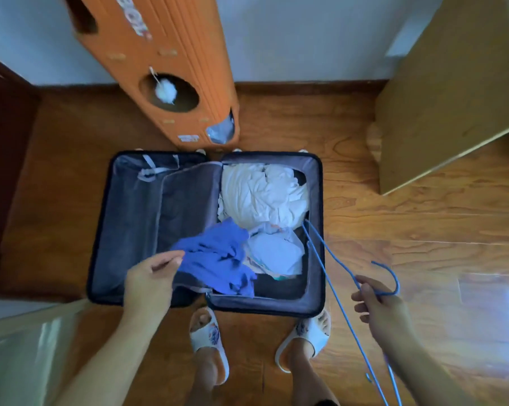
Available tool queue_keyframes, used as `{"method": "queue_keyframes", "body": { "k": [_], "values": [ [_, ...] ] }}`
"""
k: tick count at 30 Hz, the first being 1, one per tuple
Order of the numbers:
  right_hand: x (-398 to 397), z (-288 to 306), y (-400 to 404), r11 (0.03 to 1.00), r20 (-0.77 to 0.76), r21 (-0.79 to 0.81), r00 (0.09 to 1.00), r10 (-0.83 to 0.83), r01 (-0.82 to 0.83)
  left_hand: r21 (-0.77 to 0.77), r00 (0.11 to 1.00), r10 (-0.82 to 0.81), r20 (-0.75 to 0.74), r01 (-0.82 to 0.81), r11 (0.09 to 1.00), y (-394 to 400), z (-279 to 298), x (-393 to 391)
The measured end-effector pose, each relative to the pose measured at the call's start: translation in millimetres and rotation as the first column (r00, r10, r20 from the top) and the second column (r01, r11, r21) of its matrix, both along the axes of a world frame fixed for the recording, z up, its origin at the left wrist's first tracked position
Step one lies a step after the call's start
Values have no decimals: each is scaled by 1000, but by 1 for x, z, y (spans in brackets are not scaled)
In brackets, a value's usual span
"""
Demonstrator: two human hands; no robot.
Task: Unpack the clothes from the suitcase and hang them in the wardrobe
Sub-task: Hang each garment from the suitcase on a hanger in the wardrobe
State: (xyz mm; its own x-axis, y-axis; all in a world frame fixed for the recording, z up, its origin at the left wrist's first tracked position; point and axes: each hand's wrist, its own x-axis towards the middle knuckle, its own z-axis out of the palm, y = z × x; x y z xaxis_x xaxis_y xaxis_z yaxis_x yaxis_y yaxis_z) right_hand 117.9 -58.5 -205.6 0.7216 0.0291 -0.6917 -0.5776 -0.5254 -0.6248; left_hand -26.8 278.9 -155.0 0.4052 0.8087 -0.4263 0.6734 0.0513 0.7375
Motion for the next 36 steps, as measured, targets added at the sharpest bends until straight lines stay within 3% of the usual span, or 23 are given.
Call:
{"method": "queue_keyframes", "body": {
  "k": [3,5,9,13,19,22,24,26,29,33,34,36],
  "values": [
    [16,70,9,997,85,42,994,63,-67,9,976,103,194,-106,994,6,103,-18],
    [22,114,17,991,161,55,980,115,-125,-82,909,186,372,-167,982,17,159,-27],
    [-2,193,41,961,225,127,951,214,-246,-295,732,238,639,-52,954,38,260,-45],
    [-44,255,78,894,291,109,874,389,-434,-238,693,132,709,59,969,52,335,-71],
    [-125,365,186,736,615,127,635,467,-665,-143,621,-11,784,198,970,62,439,-136],
    [-150,377,243,714,676,115,581,453,-691,-118,555,-53,830,267,957,55,481,-162],
    [-154,370,268,669,696,9,484,530,-744,-82,486,-83,870,309,948,54,504,-181],
    [-164,363,276,627,662,-23,458,593,-779,-48,423,-80,903,284,958,59,523,-202],
    [-178,373,267,686,681,-7,499,536,-728,-36,383,-20,924,138,990,81,540,-237],
    [-161,436,237,799,656,167,670,348,-578,-20,502,73,862,-111,994,111,523,-285],
    [-155,457,230,798,635,241,711,301,-553,-29,529,99,843,-139,990,114,514,-293],
    [-149,496,221,702,594,465,778,205,-540,-57,565,147,812,-175,983,115,495,-302]
  ]
}}
